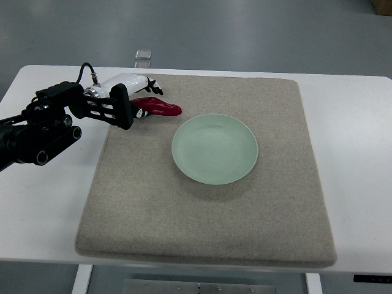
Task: Place red pepper on plate with left hand
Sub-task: 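Close the left hand's fingers around the red pepper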
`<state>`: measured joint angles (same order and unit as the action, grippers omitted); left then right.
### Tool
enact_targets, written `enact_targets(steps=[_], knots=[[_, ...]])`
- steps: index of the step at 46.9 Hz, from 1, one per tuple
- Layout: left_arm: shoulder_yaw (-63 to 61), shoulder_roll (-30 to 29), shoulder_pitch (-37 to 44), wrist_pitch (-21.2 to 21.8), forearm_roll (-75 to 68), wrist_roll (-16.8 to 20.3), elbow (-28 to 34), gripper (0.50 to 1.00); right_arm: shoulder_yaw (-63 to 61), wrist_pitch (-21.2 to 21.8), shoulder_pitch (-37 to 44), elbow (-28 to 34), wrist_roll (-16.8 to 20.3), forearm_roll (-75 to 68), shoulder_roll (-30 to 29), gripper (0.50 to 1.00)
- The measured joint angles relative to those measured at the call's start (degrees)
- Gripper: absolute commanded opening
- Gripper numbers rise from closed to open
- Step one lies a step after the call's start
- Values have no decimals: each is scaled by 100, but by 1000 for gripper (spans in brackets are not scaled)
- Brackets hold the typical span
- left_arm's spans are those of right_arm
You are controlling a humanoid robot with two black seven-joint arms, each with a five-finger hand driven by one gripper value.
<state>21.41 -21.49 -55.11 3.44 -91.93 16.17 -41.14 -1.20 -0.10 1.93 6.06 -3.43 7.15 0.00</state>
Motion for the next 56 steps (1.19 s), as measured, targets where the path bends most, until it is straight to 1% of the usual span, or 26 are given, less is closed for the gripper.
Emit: enact_targets(steps=[8, 14, 22, 26, 40, 46, 49, 53, 56], knots=[[-22, -4, 0, 0, 0, 1, 0, 735, -1, 0, 0, 0, 0, 0, 0, 928], [-31, -5, 27, 15, 0, 1, 2, 722, 1, 0, 0, 0, 0, 0, 0, 928], [-26, -5, 89, 34, 0, 1, 4, 696, 0, 0, 0, 0, 0, -2, 0, 928], [-24, -5, 89, 34, 0, 1, 6, 675, -1, 0, 0, 0, 0, -2, 0, 928], [-23, -5, 89, 34, 8, 1, 5, 671, 2, 0, 0, 0, 0, -2, 0, 928], [-15, -5, 89, 35, 15, 1, 1, 613, 0, 0, 0, 0, 0, -2, 0, 928], [-14, -4, 88, 35, 15, 1, 0, 576, 0, 0, 0, 0, 0, -2, 0, 928], [-14, 2, 88, 35, 16, 1, 0, 500, 1, -4, 0, 0, 0, -2, 0, 928], [-14, 4, 88, 35, 21, 1, 1, 500, 0, -4, 0, 0, 0, -2, 0, 928]])
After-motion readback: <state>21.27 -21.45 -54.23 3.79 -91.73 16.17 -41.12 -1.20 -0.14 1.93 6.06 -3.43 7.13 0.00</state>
